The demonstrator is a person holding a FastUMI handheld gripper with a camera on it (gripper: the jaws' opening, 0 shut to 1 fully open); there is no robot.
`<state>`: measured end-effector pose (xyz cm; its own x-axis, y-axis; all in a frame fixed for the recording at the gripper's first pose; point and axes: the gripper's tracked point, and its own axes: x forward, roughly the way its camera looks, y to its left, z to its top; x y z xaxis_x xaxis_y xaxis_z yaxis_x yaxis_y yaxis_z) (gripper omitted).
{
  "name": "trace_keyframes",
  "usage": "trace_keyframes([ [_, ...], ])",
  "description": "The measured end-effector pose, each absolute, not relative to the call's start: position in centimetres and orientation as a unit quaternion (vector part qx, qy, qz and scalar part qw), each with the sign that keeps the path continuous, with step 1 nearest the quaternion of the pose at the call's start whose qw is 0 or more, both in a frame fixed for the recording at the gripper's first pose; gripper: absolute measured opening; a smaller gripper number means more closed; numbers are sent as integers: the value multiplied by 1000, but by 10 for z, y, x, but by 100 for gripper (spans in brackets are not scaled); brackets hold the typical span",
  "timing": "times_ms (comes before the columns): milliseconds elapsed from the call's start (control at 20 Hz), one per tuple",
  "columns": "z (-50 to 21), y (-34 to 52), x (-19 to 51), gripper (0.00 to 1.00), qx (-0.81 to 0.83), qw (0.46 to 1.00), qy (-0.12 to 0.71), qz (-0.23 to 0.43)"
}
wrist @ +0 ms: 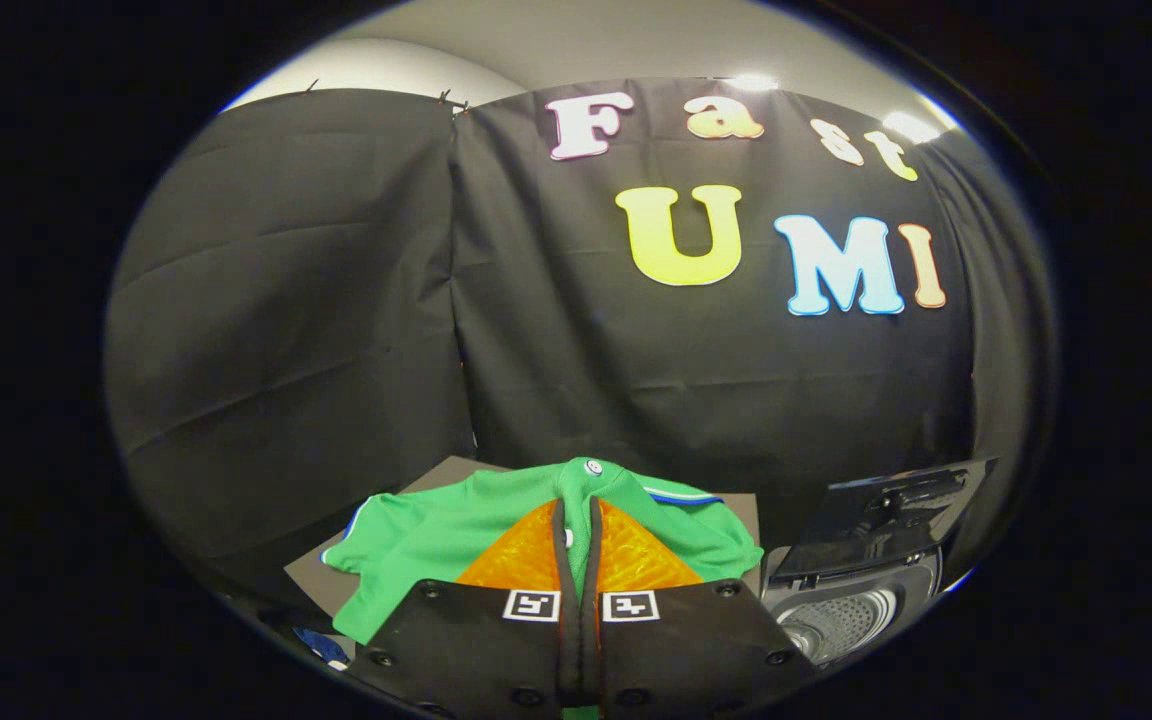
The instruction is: Put the clothes into the washing machine and then close the washing machine lid.
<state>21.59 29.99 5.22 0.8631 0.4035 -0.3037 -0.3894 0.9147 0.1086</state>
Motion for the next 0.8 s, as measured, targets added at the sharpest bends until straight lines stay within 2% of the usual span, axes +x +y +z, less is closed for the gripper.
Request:
trace_keyframes([
  [800,91,159,247,2,29,986,118,114],
])
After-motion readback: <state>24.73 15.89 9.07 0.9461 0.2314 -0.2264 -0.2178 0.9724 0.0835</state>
